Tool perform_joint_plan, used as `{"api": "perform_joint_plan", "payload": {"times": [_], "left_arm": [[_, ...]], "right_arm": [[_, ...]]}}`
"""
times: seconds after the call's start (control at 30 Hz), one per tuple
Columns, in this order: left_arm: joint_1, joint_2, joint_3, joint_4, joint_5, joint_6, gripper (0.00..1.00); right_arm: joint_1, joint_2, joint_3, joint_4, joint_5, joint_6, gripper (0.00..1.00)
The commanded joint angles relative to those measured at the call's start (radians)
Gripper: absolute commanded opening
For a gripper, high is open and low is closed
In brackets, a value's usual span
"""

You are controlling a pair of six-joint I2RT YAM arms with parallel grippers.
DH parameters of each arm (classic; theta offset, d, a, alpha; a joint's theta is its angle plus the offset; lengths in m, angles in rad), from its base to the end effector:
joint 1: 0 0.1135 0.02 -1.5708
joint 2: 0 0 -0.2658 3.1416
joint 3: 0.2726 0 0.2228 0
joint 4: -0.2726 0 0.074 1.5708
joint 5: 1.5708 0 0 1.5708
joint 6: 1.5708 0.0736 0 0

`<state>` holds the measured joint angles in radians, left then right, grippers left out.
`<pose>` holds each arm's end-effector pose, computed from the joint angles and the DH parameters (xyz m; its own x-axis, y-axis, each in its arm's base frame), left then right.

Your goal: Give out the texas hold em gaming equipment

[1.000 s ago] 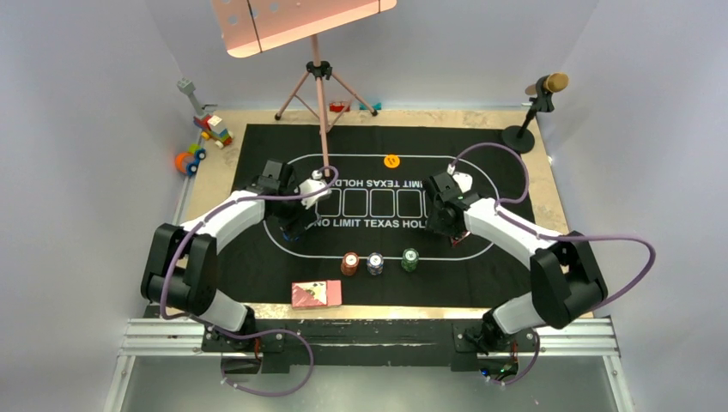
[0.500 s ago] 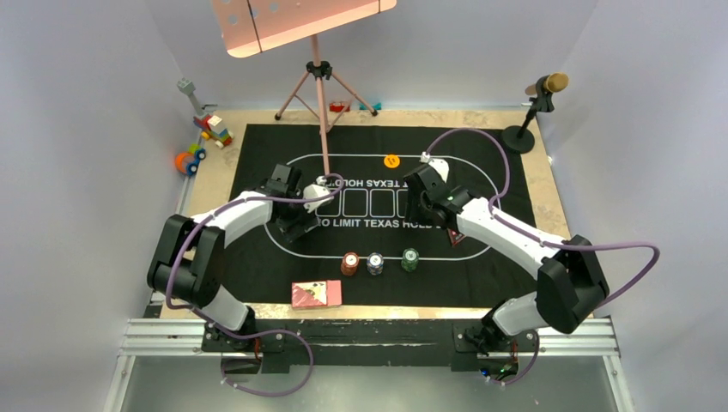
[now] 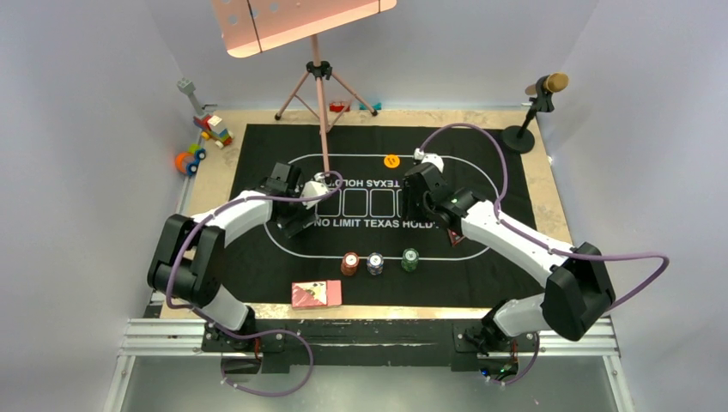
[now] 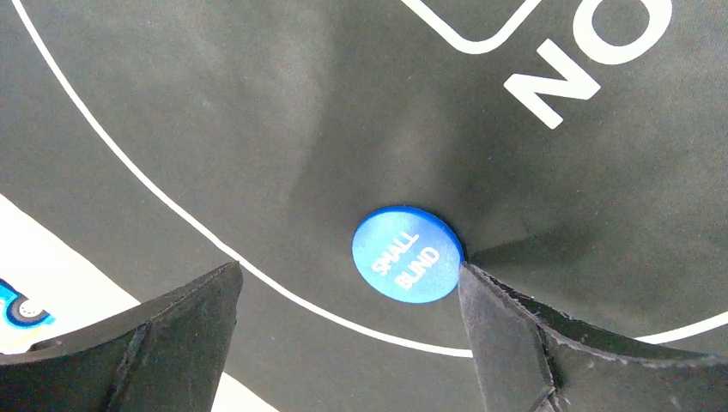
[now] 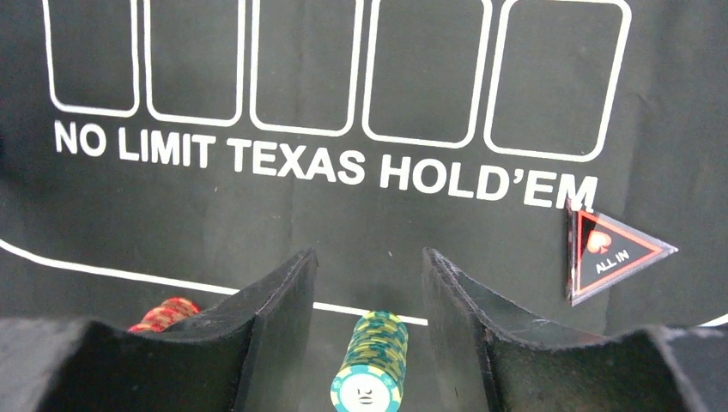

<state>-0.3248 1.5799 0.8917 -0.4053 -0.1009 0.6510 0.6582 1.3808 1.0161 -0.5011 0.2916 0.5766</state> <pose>0.2809 -0.0868 0.1586 -0.5038 0.8058 -0.3112 0.7278 0.5900 0.3495 0.2386 0.1578 0.2440 -0.7441 0.0847 -0.6626 -0.0391 0.9847 0.1697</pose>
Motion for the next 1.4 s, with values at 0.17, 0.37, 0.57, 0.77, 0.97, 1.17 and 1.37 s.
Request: {"api": "perform_joint_plan", "payload": {"times": [0.17,0.37,0.57,0.77,0.97,1.17,1.37], "left_arm": [[0.034,-0.136,0.061,-0.155,0.085,-0.066,1.00],[0.106,-0.341,0.210,-0.372,0.331,-0.233,1.00],[0.208,-0.437,0.230,-0.448,0.443,-0.344,1.00],[0.217,-0.498,0.211,-0.452,0.435,-0.446,1.00],[0.217,-0.497,0.199,-0.450,0.425,-0.466,1.00],[0.219,-0.483,0.172,-0.439,0.439,-0.451,1.00],[0.219,-0.486,0.148,-0.427,0.433,-0.437,1.00]], "right_arm": [[0.126,0.040,0.119,0.076,-0.081,-0.192,0.65],[0.217,0.114,0.203,0.099,-0.142,-0.283,0.75],[0.302,0.153,0.215,0.156,-0.252,-0.331,0.78],[0.371,0.215,0.194,0.182,-0.289,-0.341,0.78],[0.429,0.271,0.166,0.179,-0.266,-0.353,0.80],[0.450,0.291,0.139,0.189,-0.198,-0.345,0.80],[0.452,0.291,0.117,0.202,-0.174,-0.335,0.75]]}}
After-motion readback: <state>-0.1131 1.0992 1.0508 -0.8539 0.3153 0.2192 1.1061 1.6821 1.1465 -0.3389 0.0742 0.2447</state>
